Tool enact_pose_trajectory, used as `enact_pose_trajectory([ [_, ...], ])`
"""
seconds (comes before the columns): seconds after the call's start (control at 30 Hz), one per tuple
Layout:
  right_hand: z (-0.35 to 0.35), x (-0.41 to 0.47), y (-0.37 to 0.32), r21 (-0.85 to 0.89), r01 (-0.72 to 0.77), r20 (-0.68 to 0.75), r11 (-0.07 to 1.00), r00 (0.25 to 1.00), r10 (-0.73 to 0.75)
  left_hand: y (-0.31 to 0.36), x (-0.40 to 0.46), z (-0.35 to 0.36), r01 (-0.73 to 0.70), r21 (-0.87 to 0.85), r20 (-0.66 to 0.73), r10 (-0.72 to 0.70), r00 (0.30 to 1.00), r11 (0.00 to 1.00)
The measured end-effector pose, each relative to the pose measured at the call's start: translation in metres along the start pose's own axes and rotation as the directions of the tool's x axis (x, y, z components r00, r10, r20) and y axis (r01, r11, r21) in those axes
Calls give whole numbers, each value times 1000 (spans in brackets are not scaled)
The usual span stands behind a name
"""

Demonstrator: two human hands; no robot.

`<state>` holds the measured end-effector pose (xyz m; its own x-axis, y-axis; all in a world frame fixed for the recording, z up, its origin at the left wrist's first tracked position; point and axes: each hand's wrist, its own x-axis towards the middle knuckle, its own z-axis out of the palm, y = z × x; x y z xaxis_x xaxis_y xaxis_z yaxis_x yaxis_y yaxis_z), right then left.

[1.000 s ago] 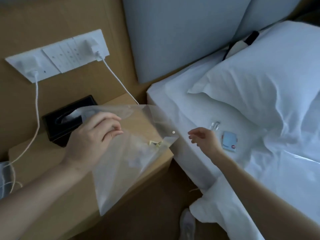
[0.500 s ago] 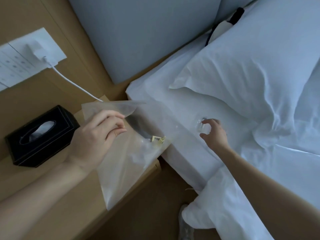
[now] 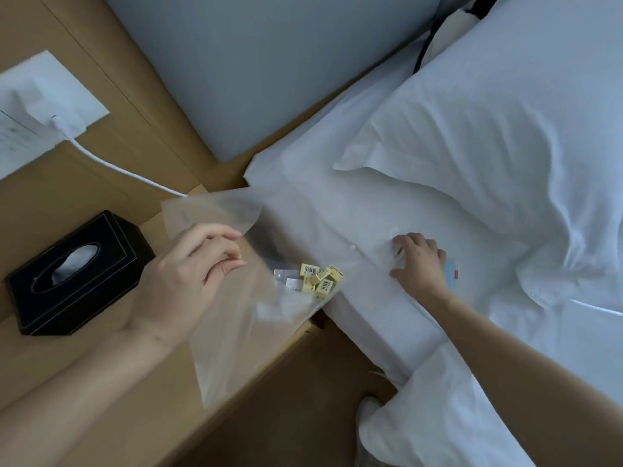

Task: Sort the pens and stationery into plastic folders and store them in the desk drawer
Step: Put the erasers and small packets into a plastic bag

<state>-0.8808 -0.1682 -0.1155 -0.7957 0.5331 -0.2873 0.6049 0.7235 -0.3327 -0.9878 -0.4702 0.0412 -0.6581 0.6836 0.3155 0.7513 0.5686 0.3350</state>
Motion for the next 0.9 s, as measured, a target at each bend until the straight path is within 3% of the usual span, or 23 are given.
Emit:
enact_pose_trajectory([
  [0.1, -5, 2, -2, 65, 26, -55, 998, 998, -23, 0, -2, 0, 9, -2, 6, -9, 1000, 1000],
  [0.2, -14, 1, -9, 261, 15, -142, 965, 990, 23, 1, -4, -1, -10, 7, 2, 10, 1000, 1000],
  [0.4, -40, -16, -36, 630, 63, -245, 774, 962, 121, 3, -11, 1, -47, 21, 0, 47, 999, 999],
  [0.63, -31, -38, -82, 768, 64, 27, 637, 991, -133, 6, -19, 3, -32, 51, 9, 32, 999, 998],
  [0.9, -7, -32, -126, 577, 14, 375, 817, 884, -280, 8, -33, 4, -13, 68, 46, 10, 999, 998],
])
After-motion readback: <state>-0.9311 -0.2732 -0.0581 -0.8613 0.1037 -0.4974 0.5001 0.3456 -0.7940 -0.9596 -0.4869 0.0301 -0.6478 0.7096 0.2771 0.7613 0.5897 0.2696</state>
